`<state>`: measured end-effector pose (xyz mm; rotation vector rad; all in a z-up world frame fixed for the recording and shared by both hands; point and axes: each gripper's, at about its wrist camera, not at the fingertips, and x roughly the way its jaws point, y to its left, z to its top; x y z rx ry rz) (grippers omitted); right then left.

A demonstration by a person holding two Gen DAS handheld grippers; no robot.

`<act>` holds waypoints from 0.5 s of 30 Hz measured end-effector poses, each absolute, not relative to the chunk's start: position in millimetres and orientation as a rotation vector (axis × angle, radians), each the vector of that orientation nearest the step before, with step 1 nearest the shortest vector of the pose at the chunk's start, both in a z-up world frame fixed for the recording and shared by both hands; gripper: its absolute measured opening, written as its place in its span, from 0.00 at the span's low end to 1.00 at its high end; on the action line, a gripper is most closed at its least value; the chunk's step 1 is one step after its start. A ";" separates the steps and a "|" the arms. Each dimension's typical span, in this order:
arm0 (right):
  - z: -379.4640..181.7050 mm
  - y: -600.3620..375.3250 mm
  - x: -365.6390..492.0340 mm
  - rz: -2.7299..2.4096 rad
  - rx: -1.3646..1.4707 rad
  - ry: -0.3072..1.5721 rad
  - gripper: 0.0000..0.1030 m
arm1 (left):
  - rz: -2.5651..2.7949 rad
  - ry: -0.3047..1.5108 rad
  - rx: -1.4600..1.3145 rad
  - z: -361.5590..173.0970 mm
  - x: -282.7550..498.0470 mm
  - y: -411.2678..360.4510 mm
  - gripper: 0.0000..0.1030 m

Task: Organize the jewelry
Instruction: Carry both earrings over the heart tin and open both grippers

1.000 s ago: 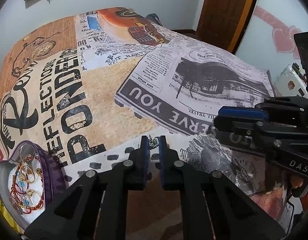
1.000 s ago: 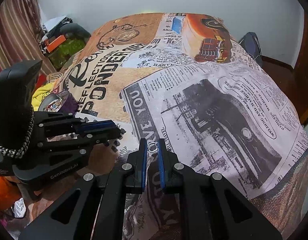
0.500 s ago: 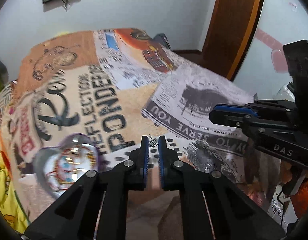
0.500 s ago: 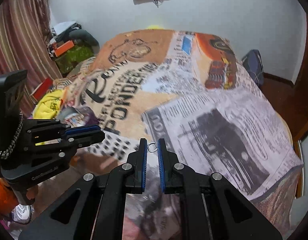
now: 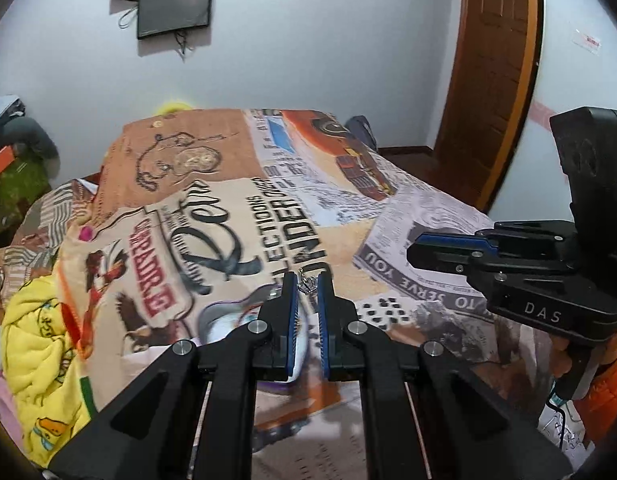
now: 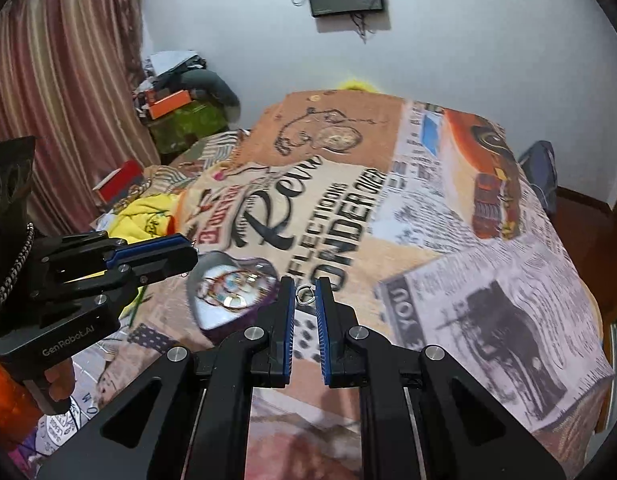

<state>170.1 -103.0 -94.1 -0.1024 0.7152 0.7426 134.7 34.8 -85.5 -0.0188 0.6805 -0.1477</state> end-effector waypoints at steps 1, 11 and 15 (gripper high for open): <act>-94.2 -98.2 169.5 0.750 -0.104 0.715 0.09 | -0.140 0.681 -0.024 -85.8 132.7 40.7 0.08; -108.6 -59.2 164.9 0.821 -0.127 0.746 0.09 | -0.108 0.725 -0.071 -105.9 123.4 72.2 0.08; -118.3 -49.3 163.2 0.843 -0.139 0.769 0.09 | -0.114 0.748 -0.091 -117.5 125.5 75.0 0.08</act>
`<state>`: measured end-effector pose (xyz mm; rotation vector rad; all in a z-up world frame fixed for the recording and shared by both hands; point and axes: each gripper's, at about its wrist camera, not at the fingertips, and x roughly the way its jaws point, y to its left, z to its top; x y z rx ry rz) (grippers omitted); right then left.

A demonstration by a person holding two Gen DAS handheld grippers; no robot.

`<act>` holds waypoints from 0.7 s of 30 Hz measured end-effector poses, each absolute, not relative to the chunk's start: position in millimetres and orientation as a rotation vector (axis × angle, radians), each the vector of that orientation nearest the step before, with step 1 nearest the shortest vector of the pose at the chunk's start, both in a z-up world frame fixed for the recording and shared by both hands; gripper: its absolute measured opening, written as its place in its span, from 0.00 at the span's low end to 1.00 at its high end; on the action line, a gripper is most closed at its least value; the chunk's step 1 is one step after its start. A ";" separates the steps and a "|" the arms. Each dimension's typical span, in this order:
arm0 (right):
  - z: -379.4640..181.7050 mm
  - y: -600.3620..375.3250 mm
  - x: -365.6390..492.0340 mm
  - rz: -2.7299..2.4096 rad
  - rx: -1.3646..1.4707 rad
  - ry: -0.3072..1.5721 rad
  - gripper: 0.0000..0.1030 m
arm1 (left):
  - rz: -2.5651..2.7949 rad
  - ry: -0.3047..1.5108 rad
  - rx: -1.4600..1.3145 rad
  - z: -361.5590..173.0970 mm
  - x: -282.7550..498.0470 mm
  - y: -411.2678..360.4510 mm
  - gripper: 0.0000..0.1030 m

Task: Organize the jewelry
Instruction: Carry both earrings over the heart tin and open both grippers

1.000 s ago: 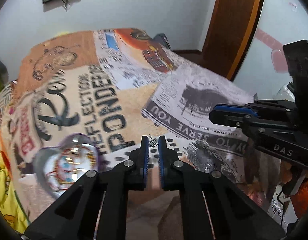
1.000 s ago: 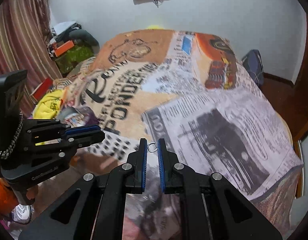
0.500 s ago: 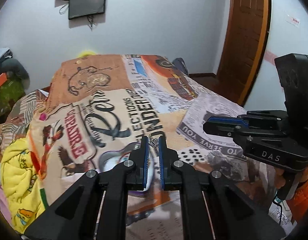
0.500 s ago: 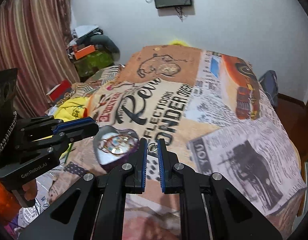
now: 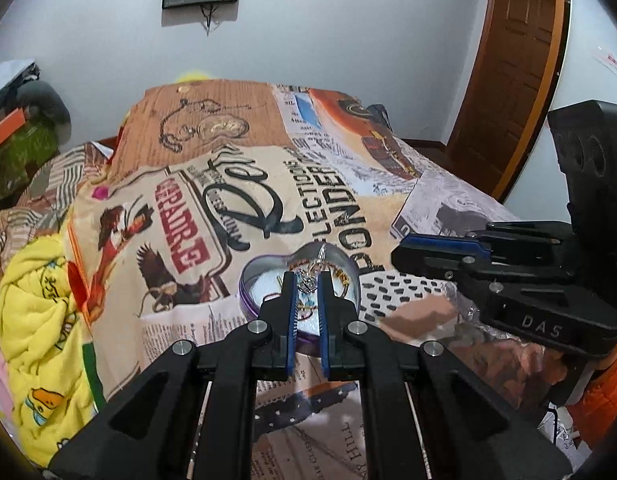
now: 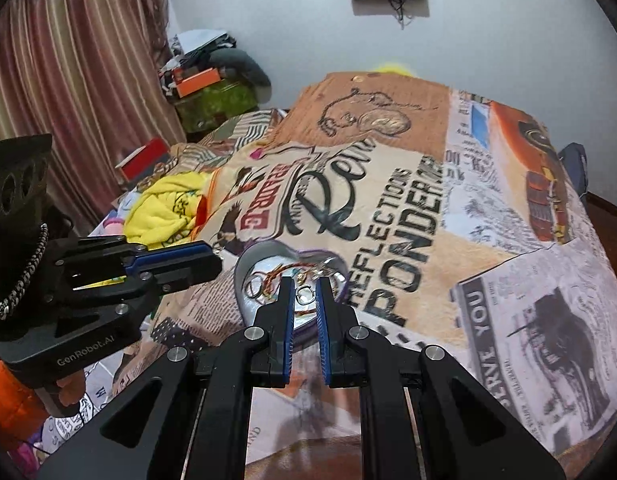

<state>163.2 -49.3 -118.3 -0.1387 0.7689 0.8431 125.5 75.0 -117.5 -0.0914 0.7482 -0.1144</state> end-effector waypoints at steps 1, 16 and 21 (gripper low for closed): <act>-121.5 -47.0 163.1 0.849 -0.142 0.777 0.09 | -0.117 0.754 -0.095 -120.5 126.3 75.1 0.08; -136.1 -39.1 165.3 0.862 -0.157 0.820 0.09 | -0.187 0.833 -0.104 -149.8 139.2 70.2 0.08; -134.9 -38.0 166.5 0.865 -0.160 0.819 0.09 | -0.148 0.807 -0.109 -141.9 136.2 77.5 0.09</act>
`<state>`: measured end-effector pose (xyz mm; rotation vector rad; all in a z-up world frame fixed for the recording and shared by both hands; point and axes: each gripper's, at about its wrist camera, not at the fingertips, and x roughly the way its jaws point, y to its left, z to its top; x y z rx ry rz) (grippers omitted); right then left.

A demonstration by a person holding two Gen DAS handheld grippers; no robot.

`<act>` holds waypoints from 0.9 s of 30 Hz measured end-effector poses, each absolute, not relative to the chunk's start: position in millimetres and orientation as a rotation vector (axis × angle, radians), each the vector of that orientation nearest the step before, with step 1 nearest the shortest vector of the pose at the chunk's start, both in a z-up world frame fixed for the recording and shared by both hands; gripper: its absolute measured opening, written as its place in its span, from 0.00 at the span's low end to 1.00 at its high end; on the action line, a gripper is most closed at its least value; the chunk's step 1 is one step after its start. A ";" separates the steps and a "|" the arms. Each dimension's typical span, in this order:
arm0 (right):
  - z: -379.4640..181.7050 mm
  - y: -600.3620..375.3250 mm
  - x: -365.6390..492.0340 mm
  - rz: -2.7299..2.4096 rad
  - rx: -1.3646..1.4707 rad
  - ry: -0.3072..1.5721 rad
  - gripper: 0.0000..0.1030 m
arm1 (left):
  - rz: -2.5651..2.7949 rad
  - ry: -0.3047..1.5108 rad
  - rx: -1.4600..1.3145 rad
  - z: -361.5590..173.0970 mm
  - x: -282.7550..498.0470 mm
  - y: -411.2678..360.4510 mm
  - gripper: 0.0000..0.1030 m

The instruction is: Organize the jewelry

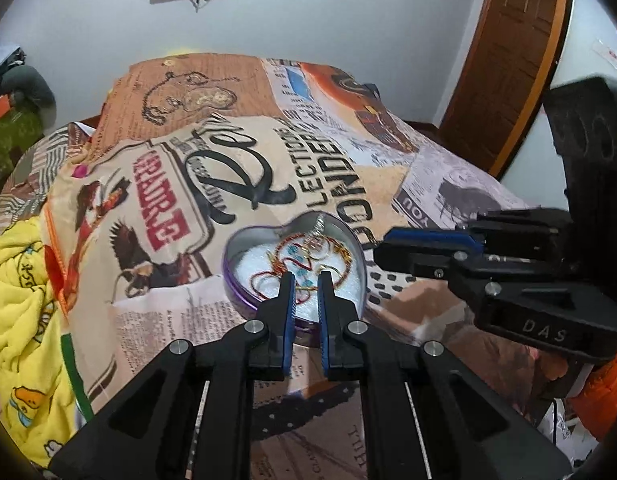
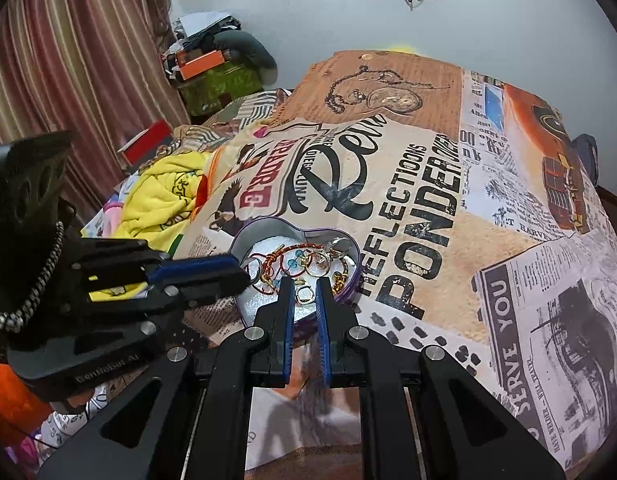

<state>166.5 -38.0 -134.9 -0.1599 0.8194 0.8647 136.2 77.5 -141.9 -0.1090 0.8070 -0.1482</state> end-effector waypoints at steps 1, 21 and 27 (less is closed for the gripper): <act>-134.9 -36.6 166.7 0.869 -0.162 0.820 0.09 | -0.138 0.801 -0.111 -140.0 135.0 79.8 0.10; -141.1 -17.6 158.6 0.858 -0.235 0.827 0.25 | -0.024 0.782 -0.089 -133.1 120.1 98.9 0.26; -120.7 -28.4 149.9 0.823 -0.243 0.767 0.27 | -0.016 0.751 -0.091 -116.6 111.1 96.1 0.27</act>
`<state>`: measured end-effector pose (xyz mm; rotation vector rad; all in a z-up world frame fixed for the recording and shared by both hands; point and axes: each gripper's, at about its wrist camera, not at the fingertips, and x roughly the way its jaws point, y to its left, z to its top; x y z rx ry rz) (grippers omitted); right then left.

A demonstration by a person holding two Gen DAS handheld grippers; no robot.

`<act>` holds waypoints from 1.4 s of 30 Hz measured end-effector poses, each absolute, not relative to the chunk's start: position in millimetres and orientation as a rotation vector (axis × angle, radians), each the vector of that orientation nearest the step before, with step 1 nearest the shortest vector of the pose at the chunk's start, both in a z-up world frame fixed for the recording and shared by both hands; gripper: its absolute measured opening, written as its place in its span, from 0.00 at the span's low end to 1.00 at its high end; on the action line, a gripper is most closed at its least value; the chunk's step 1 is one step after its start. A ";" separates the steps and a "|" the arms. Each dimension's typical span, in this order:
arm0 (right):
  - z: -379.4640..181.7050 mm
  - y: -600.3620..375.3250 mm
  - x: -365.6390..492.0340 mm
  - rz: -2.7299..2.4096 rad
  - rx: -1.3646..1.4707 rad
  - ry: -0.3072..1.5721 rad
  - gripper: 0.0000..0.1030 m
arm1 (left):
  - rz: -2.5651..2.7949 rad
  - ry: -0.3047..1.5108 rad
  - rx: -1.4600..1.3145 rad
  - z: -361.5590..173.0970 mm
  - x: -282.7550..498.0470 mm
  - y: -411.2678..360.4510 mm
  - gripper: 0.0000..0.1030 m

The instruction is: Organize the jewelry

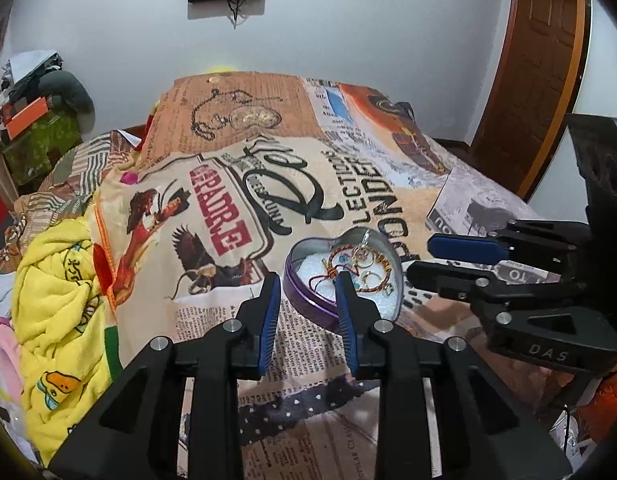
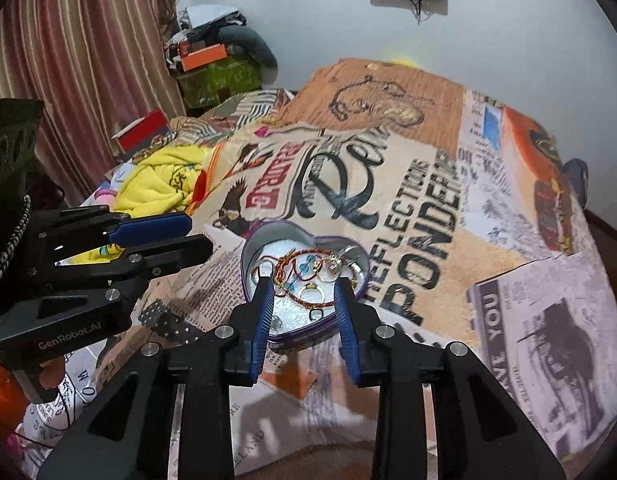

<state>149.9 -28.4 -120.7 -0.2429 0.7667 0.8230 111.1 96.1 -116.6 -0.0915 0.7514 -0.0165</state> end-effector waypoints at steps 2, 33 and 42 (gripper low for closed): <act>-111.2 -34.0 145.1 0.814 -0.234 0.742 0.27 | -0.013 0.732 -0.090 -107.8 106.3 94.3 0.27; 43.0 -110.9 1.4 0.533 -0.002 0.121 0.84 | 0.130 0.085 -0.101 64.7 -65.8 54.7 0.95; 42.2 -107.9 -3.4 0.560 -0.008 0.140 0.88 | 0.150 0.110 -0.092 59.3 -65.8 52.3 0.95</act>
